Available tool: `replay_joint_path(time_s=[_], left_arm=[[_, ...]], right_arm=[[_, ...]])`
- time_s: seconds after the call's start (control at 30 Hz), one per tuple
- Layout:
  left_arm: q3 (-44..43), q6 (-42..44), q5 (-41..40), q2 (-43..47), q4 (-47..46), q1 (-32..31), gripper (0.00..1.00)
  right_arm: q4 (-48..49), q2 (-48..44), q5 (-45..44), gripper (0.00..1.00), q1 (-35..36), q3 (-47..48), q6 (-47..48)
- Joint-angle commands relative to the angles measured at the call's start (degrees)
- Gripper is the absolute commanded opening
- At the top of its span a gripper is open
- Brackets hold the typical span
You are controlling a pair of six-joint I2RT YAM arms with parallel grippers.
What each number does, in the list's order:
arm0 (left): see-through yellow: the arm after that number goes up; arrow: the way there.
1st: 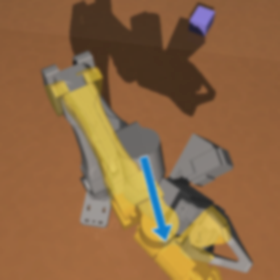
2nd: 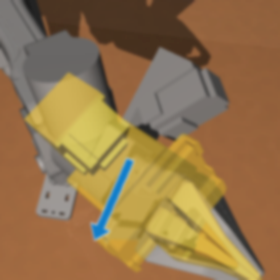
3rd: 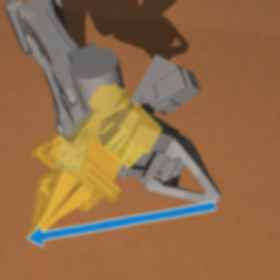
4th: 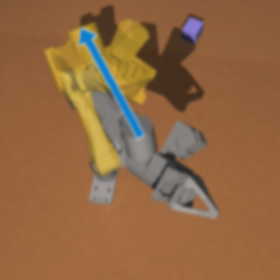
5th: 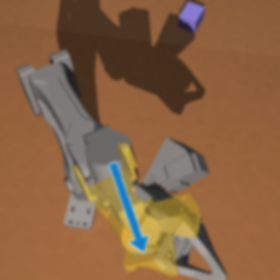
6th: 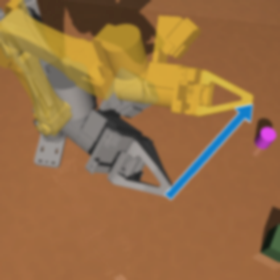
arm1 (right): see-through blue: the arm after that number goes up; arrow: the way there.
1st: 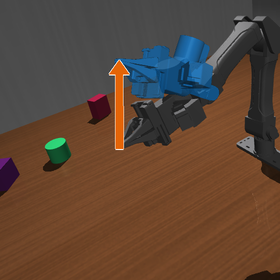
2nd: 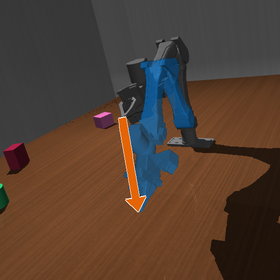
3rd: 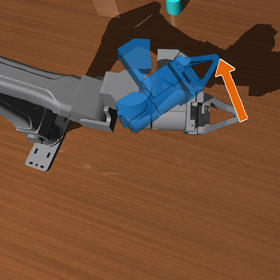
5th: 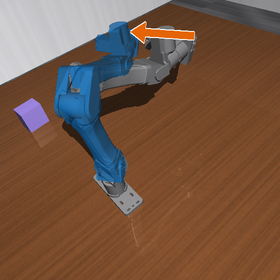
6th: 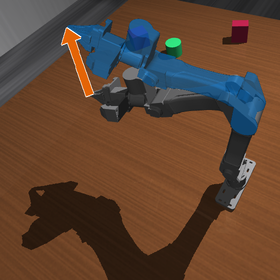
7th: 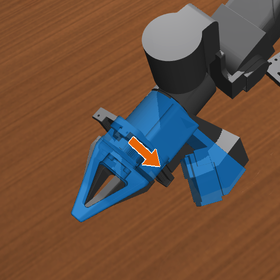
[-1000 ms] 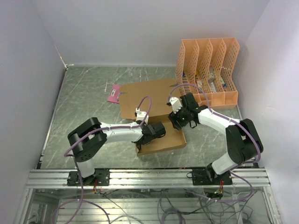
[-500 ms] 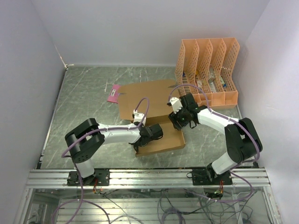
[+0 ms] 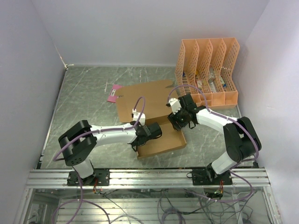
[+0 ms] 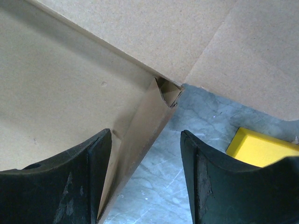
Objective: Fold the paper box
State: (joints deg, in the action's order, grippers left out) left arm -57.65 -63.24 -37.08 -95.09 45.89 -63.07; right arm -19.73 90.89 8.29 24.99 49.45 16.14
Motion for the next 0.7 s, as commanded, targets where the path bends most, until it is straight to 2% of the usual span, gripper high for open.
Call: replay_joint_path(time_s=[0.0,0.33,0.5,0.67], left_arm=[[-1.6,0.6,0.4,2.3,-0.1,0.2,0.44],[-0.8,1.3,1.5,6.0,-1.1,0.2,0.48],[0.9,2.3,2.3,11.1,-3.2,0.2,0.52],[3.5,3.7,3.0,16.3,-7.1,0.2,0.59]], right_arm=[[0.1,-0.9,0.2,0.6,0.1,-0.4,0.3],[0.1,-2.7,0.9,0.64,0.1,-0.5,0.4],[0.2,-4.3,2.1,0.69,-0.4,-0.5,0.4],[0.1,-4.6,2.9,0.7,-0.7,-0.5,0.5]])
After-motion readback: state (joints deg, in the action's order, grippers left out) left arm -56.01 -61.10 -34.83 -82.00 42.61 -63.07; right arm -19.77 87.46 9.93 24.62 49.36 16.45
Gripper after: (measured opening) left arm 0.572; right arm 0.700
